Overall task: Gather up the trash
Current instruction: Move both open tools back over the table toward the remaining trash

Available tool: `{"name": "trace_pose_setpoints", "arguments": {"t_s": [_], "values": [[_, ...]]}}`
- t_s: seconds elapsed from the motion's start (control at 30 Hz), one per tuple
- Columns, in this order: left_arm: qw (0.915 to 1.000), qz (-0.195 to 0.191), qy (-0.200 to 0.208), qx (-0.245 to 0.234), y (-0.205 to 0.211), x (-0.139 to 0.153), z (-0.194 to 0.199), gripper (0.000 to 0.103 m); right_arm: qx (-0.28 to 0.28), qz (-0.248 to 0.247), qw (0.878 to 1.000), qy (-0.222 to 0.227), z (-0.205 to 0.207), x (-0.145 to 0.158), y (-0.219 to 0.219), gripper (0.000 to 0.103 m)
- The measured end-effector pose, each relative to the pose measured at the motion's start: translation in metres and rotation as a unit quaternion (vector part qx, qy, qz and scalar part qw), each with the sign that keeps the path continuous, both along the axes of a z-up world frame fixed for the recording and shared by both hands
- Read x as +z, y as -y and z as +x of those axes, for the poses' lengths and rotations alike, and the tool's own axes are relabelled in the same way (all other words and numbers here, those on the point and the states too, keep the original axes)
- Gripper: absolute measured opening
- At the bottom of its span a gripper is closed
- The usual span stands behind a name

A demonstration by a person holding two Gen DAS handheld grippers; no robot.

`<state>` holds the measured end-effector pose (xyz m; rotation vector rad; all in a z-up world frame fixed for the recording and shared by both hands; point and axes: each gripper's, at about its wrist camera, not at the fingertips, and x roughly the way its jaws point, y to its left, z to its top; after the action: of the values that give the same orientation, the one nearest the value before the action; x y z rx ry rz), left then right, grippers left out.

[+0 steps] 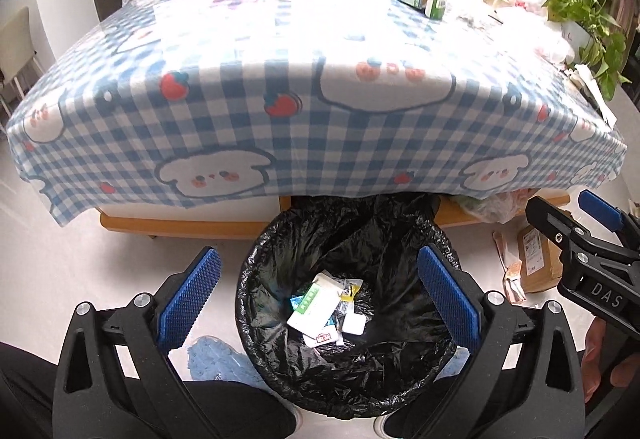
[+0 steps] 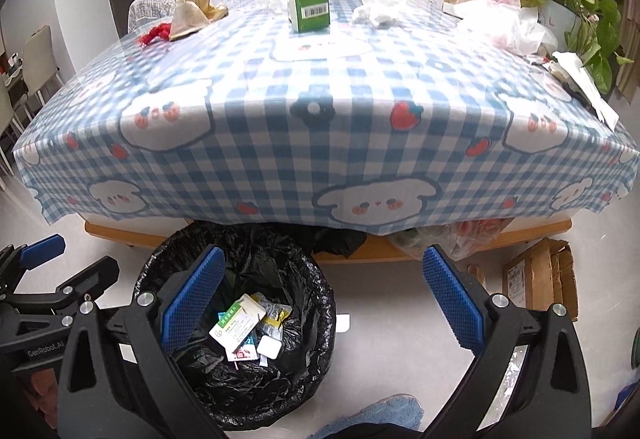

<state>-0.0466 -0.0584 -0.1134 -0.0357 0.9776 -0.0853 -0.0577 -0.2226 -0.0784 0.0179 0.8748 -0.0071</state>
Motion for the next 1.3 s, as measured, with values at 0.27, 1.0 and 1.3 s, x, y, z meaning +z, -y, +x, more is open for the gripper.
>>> {"name": "trace_pose_setpoints", "arguments": {"t_s": [0.27, 1.0, 1.3], "values": [[0.9999, 0.003, 0.01, 0.002, -0.007, 0.018, 0.008, 0.097, 0.002, -0.001, 1.0, 0.019, 0.007, 0.021, -0.003, 0.095], [0.9998, -0.004, 0.018, -0.008, -0.007, 0.048, 0.053, 0.097, 0.002, -0.015, 0.999, 0.052, 0.049, 0.066, -0.002, 0.095], [0.9997, -0.005, 0.02, -0.013, -0.008, 0.056, 0.091, 0.097, -0.005, -0.016, 0.999, 0.05, 0.08, 0.064, 0.001, 0.095]]}}
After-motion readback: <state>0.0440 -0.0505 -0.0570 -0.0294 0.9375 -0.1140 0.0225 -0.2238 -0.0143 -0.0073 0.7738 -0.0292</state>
